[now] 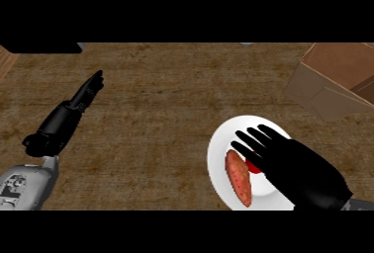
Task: Pick the can from the plate and place it in the cardboard box
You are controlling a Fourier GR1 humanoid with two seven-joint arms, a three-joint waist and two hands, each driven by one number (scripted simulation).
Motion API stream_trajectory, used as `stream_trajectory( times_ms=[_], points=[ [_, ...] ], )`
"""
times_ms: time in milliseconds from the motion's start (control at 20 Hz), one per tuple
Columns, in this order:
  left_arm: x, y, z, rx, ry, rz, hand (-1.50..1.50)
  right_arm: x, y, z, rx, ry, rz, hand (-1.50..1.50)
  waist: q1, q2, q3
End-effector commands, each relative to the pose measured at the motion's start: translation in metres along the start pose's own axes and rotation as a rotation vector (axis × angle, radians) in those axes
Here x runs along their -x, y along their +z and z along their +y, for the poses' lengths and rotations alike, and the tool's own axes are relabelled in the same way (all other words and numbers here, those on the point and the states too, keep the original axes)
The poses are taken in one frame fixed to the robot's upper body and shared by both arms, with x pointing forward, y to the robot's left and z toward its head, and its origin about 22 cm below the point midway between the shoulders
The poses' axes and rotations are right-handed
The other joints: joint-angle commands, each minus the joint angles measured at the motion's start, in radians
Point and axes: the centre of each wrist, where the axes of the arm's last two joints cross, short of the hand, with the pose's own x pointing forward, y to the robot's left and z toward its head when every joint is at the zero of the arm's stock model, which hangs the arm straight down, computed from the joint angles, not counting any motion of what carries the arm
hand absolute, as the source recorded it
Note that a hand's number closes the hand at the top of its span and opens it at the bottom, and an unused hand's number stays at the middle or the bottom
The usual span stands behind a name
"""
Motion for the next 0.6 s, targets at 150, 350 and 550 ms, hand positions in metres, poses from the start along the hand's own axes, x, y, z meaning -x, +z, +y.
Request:
stream_trajectory(
  times_ms=[150, 350, 550],
  points=[
    [0.016, 0.014, -0.007, -0.004, 0.006, -0.021, 0.0, -0.003, -0.016, 0.01, -0.004, 0.023, 0.031, -1.5, 0.002, 0.0, 0.0],
    [-0.007, -0.007, -0.006, 0.012, -0.007, 0.002, 0.0, 0.009, -0.032, 0.018, -0.034, 0.014, 0.001, -1.5, 0.001, 0.0, 0.0],
    [-0.006, -0.006, 0.014, 0.002, 0.008, -0.005, 0.0, 0.017, -0.027, 0.036, -0.032, -0.012, 0.006, -1.5, -0.001, 0.0, 0.0]
  ],
)
